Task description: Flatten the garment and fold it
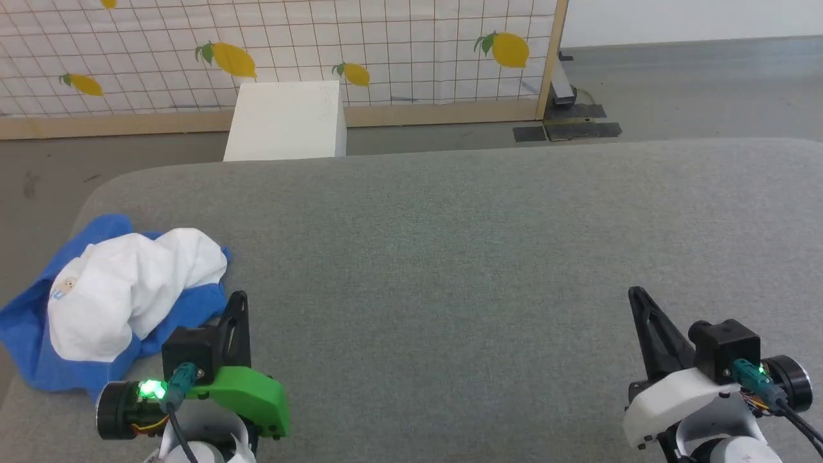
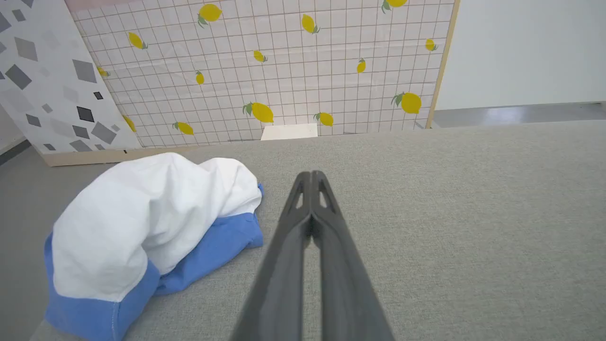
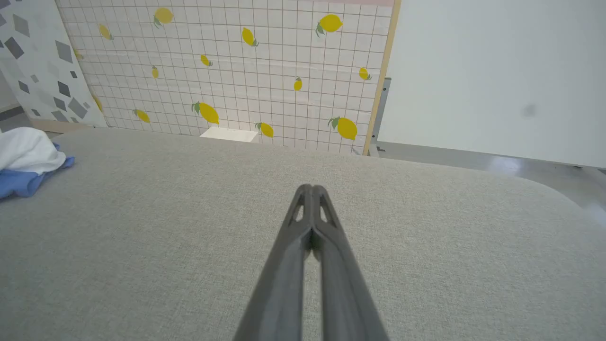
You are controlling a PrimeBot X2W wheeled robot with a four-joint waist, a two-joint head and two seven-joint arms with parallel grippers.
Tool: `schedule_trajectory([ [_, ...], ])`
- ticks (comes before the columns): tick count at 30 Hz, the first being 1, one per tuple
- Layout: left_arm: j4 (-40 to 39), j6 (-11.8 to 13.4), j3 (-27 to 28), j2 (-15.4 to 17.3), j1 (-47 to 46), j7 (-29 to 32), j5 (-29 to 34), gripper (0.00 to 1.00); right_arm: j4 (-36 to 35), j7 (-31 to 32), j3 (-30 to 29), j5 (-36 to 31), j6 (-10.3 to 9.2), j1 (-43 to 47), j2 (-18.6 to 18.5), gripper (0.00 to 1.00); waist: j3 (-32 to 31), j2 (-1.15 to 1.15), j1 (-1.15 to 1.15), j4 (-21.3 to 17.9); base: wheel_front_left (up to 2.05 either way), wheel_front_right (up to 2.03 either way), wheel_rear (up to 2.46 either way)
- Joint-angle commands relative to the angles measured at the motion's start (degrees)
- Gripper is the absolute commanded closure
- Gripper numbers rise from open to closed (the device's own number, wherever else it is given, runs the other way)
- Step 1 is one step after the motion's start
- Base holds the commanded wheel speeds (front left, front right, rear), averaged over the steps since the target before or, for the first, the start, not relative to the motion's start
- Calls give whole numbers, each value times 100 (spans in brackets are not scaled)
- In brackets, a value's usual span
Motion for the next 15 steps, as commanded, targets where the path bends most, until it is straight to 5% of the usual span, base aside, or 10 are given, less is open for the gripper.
schedule_trajectory([
  [1,-16,39,17,-22,62,7,60,100,-30,-1,7,-37,-10,-91,11,100,0,0,0,0,0,0,0],
  [15,-16,39,17,-22,62,7,60,100,-30,-1,7,-37,-10,-91,11,100,0,0,0,0,0,0,0],
])
